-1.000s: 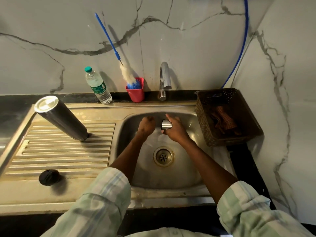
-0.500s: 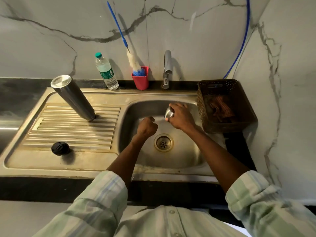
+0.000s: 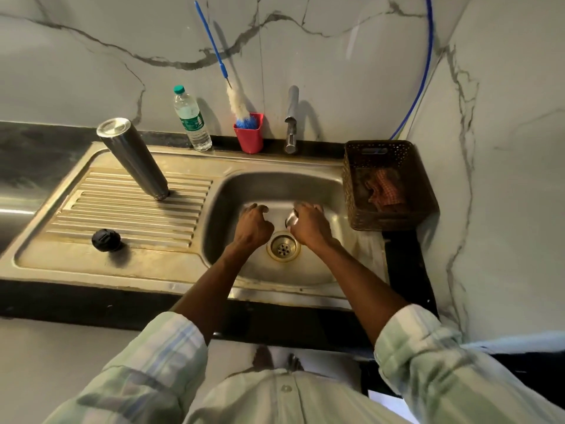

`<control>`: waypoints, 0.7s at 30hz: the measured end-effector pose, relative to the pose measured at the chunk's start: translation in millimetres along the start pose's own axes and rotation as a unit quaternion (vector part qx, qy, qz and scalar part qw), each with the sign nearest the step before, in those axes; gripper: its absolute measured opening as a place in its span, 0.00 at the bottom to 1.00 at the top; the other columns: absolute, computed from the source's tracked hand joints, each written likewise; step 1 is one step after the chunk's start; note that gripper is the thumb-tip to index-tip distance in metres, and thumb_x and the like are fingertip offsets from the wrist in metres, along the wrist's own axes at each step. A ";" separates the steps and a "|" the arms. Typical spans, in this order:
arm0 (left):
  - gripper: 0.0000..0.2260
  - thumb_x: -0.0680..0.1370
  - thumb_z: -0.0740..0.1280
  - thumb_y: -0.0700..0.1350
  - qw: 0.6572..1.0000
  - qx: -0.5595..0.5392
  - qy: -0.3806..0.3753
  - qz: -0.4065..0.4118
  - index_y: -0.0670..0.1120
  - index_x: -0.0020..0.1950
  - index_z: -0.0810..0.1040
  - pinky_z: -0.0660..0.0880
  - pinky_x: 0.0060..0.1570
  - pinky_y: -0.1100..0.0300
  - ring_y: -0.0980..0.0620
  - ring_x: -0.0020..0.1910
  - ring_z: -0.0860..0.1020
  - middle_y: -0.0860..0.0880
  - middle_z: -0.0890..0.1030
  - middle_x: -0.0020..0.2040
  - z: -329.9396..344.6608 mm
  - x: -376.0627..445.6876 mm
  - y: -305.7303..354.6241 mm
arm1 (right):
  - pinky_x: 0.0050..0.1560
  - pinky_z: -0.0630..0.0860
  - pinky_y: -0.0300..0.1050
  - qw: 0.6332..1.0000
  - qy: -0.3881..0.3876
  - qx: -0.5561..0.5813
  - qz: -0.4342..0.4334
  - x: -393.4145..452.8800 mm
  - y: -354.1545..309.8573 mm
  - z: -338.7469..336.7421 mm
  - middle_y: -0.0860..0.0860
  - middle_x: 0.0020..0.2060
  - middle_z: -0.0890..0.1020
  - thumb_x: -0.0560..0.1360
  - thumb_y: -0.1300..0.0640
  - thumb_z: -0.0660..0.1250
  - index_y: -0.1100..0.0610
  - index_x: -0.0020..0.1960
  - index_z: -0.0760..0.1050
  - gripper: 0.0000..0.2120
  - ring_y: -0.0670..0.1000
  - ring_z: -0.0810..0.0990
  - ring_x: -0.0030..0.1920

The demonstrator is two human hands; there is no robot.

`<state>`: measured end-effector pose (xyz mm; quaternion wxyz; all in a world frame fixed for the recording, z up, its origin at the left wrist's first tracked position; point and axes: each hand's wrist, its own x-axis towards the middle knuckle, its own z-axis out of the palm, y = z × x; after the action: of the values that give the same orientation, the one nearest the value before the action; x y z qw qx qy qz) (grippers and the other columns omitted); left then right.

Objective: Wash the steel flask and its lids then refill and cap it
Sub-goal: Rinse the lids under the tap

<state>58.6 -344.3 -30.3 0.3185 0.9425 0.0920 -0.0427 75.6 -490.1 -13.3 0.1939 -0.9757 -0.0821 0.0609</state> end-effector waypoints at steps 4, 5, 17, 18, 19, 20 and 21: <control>0.22 0.73 0.64 0.35 1.000 -0.002 0.017 -0.001 0.38 0.68 0.75 0.60 0.75 0.48 0.41 0.73 0.68 0.38 0.74 0.70 0.7 -12.0 -6.4 | 0.62 0.71 0.50 0.992 0.083 0.093 -0.016 7.1 -4.6 -29.9 0.51 0.68 0.72 0.73 0.53 0.73 0.54 0.72 0.68 0.29 0.57 0.68 0.68; 0.22 0.74 0.64 0.35 1.000 -0.005 0.026 0.000 0.38 0.68 0.75 0.59 0.75 0.49 0.41 0.73 0.67 0.38 0.73 0.71 0.7 -14.1 -7.3 | 0.63 0.71 0.50 0.982 0.135 0.133 -0.020 5.2 -8.4 -38.7 0.52 0.69 0.71 0.73 0.54 0.72 0.54 0.73 0.67 0.30 0.56 0.68 0.68; 0.20 0.74 0.64 0.34 0.992 -0.068 0.104 -0.001 0.39 0.65 0.78 0.69 0.70 0.47 0.41 0.69 0.71 0.41 0.76 0.68 -11.4 -21.2 -35.4 | 0.63 0.70 0.48 0.975 0.165 0.144 0.031 -4.6 -35.3 12.3 0.57 0.69 0.69 0.77 0.53 0.68 0.58 0.73 0.64 0.28 0.57 0.67 0.68; 0.20 0.73 0.64 0.34 0.992 -0.069 0.110 0.000 0.39 0.65 0.78 0.70 0.69 0.48 0.41 0.68 0.72 0.41 0.77 0.67 -14.3 -20.4 -40.0 | 0.62 0.71 0.49 0.982 0.115 0.132 0.068 -5.5 -37.4 24.0 0.57 0.69 0.71 0.76 0.52 0.67 0.58 0.72 0.66 0.27 0.58 0.68 0.68; 0.19 0.73 0.63 0.33 0.991 -0.068 0.116 0.003 0.39 0.64 0.79 0.71 0.68 0.49 0.42 0.67 0.73 0.41 0.78 0.66 -19.4 -18.9 -45.9 | 0.62 0.71 0.50 0.983 0.058 0.133 0.110 -4.2 -39.9 36.5 0.58 0.68 0.72 0.76 0.52 0.68 0.58 0.70 0.67 0.25 0.59 0.70 0.67; 0.19 0.73 0.63 0.33 0.990 -0.068 0.121 0.006 0.39 0.63 0.80 0.72 0.66 0.50 0.42 0.65 0.75 0.41 0.79 0.64 -25.5 -18.3 -51.7 | 0.61 0.71 0.50 0.980 0.029 0.149 0.132 -4.3 -44.2 46.3 0.58 0.66 0.73 0.75 0.53 0.69 0.58 0.69 0.68 0.25 0.60 0.71 0.66; 0.18 0.73 0.63 0.33 0.989 -0.071 0.127 0.012 0.39 0.62 0.80 0.73 0.64 0.51 0.41 0.63 0.76 0.41 0.79 0.62 -29.6 -17.6 -58.9 | 0.61 0.71 0.50 0.976 0.031 0.172 0.133 -4.4 -50.9 52.0 0.58 0.65 0.73 0.74 0.54 0.71 0.58 0.67 0.68 0.25 0.60 0.71 0.65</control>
<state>30.2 -283.0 -39.3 0.3710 0.9163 0.1229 0.0873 56.6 -425.4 -40.9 0.3513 -0.9314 0.0657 0.0692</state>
